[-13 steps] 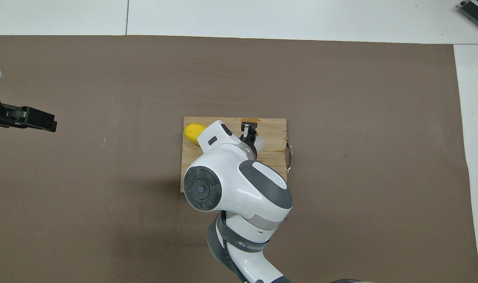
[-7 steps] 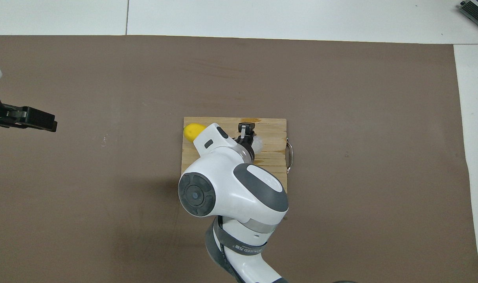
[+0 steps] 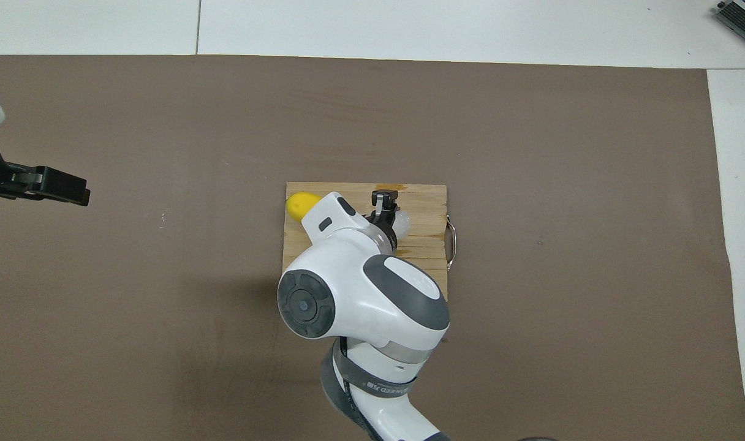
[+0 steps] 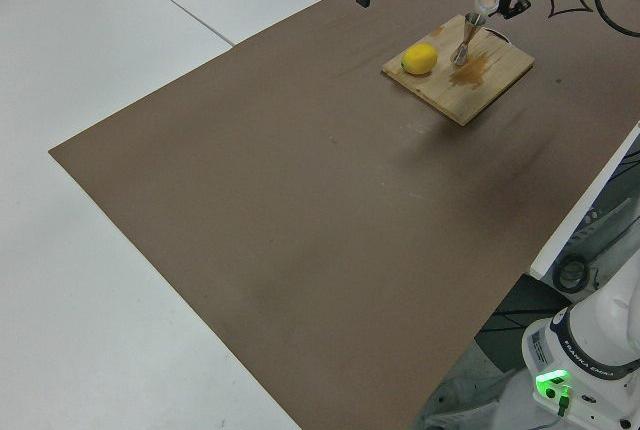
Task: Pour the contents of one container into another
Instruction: 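Hold the white cup tipped over the metal cup with the right gripper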
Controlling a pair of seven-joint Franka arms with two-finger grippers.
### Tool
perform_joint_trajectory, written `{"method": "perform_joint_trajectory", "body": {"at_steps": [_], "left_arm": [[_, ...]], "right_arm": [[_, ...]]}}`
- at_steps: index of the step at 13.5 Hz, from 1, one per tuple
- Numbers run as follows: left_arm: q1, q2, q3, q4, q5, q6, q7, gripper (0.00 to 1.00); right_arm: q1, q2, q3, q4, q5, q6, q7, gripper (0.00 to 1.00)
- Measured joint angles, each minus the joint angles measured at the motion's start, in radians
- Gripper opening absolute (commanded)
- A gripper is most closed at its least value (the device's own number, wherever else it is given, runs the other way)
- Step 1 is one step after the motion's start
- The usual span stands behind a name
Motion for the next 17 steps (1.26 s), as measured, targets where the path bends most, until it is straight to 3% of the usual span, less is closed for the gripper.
{"method": "perform_joint_trajectory", "body": {"at_steps": [17], "left_arm": [[-0.01,0.001,-0.001,0.0,0.0,0.004,-0.01,1.0]], "right_arm": [[0.029,0.004,-0.001,0.0,-0.047,-0.006,0.024,0.39]]}}
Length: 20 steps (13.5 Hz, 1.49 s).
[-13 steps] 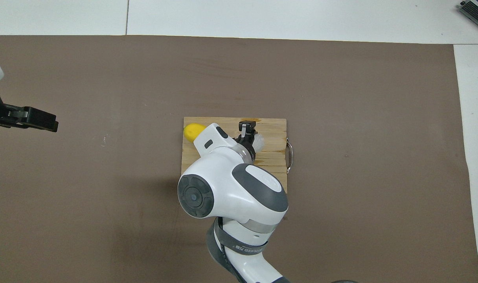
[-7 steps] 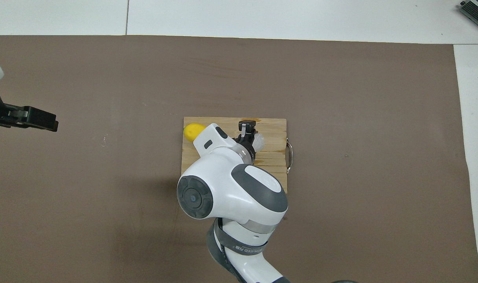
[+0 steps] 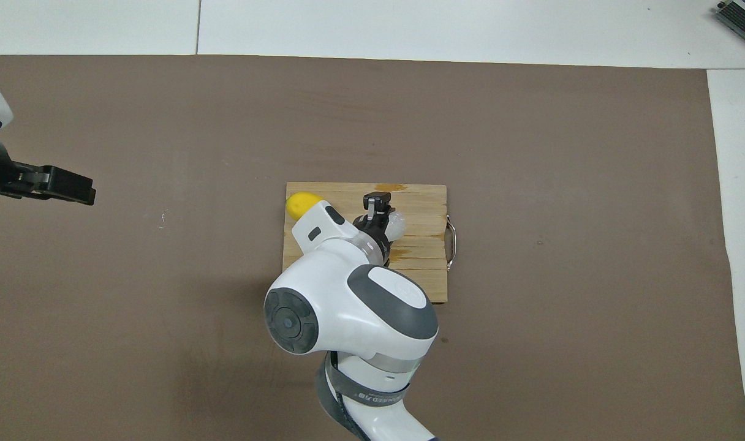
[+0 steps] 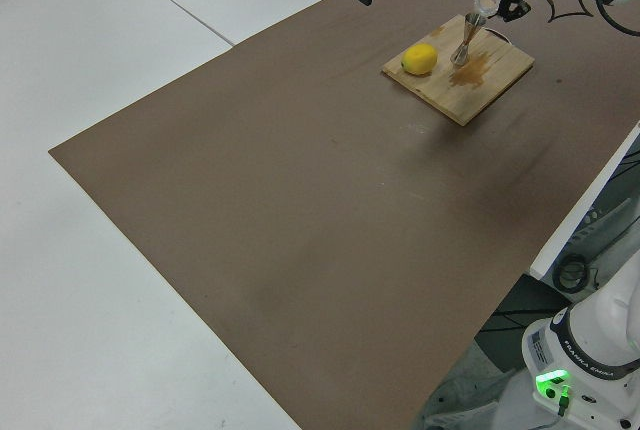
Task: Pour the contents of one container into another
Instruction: 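Hold the white cup tipped over the metal cup with the right gripper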
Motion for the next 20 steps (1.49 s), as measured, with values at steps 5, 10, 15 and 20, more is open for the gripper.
{"method": "perform_joint_trajectory", "body": {"at_steps": [5,10,15,20], "left_arm": [[0.0,0.001,0.0,0.0,0.0,0.002,-0.001,1.0],[0.0,0.002,0.0,0.0,0.0,0.005,-0.001,1.0],[-0.001,0.003,0.0,0.0,0.0,0.005,-0.003,1.0],[-0.005,0.003,-0.001,0.0,0.0,0.006,-0.009,1.0]], "right_arm": [[0.0,0.0,0.0,0.0,-0.016,-0.001,0.0,0.39],[0.0,0.0,0.0,0.0,-0.021,-0.001,0.0,0.39],[-0.003,0.0,-0.003,0.0,-0.021,-0.001,0.001,0.39],[-0.004,0.0,-0.004,0.001,-0.021,-0.001,0.002,0.39]]}}
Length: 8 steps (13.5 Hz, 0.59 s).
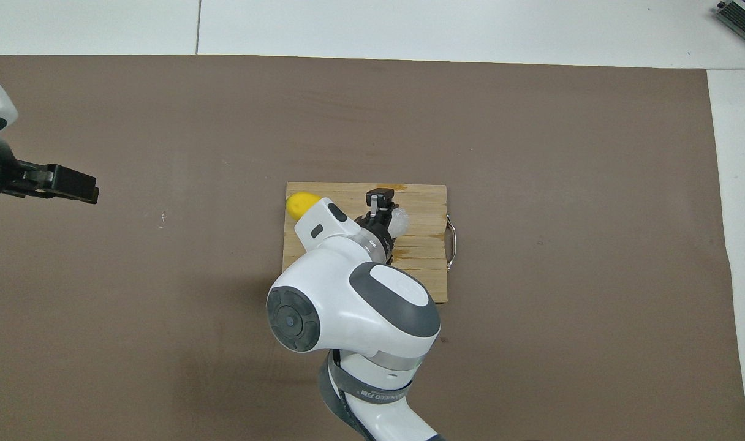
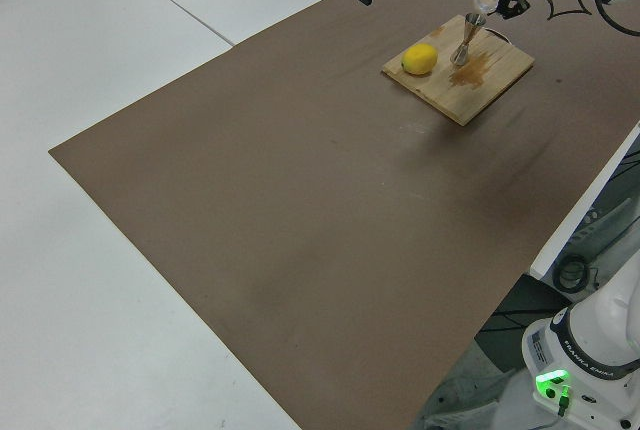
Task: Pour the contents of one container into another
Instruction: 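Hold the white cup tipped over the metal cup with the right gripper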
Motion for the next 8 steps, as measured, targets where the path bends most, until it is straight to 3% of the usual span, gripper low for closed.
{"method": "perform_joint_trajectory", "body": {"at_steps": [8], "left_arm": [[-0.006,0.0,0.0,0.0,0.0,0.001,-0.002,1.0]], "right_arm": [[-0.009,0.0,-0.002,0.004,0.015,0.0,0.028,0.39]]}}
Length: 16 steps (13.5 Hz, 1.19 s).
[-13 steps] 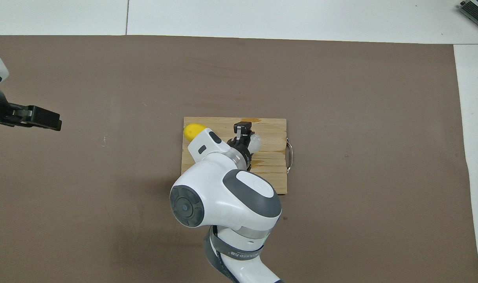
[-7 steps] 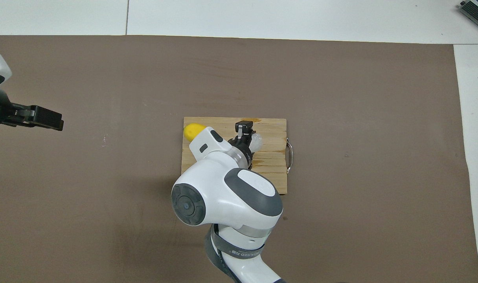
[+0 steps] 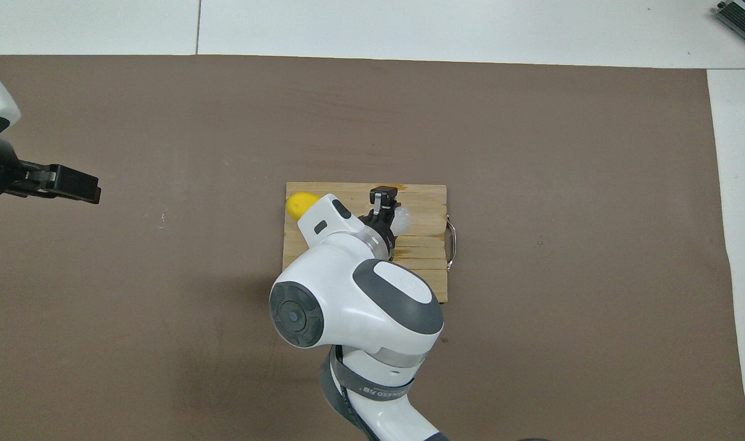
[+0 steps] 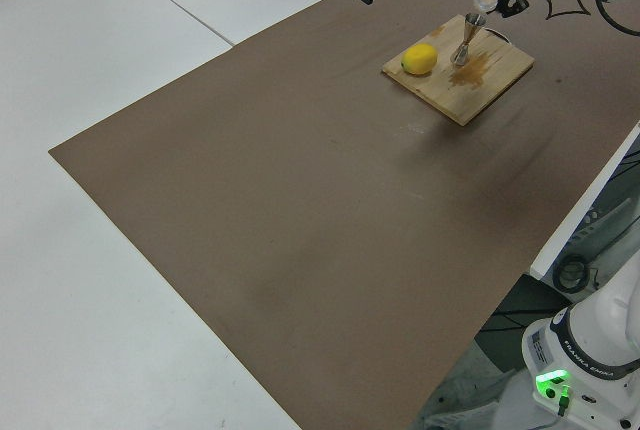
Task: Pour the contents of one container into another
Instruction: 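Hold the white cup tipped over the metal cup with the right gripper, then turn the white cup upright and carry it away from the board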
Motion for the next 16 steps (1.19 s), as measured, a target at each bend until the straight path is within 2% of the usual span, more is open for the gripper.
{"method": "perform_joint_trajectory", "body": {"at_steps": [16], "left_arm": [[-0.002,0.0,0.0,0.0,0.0,0.001,-0.002,1.0]], "right_arm": [[-0.05,-0.016,0.0,0.018,0.134,0.001,0.002,0.39]]}}
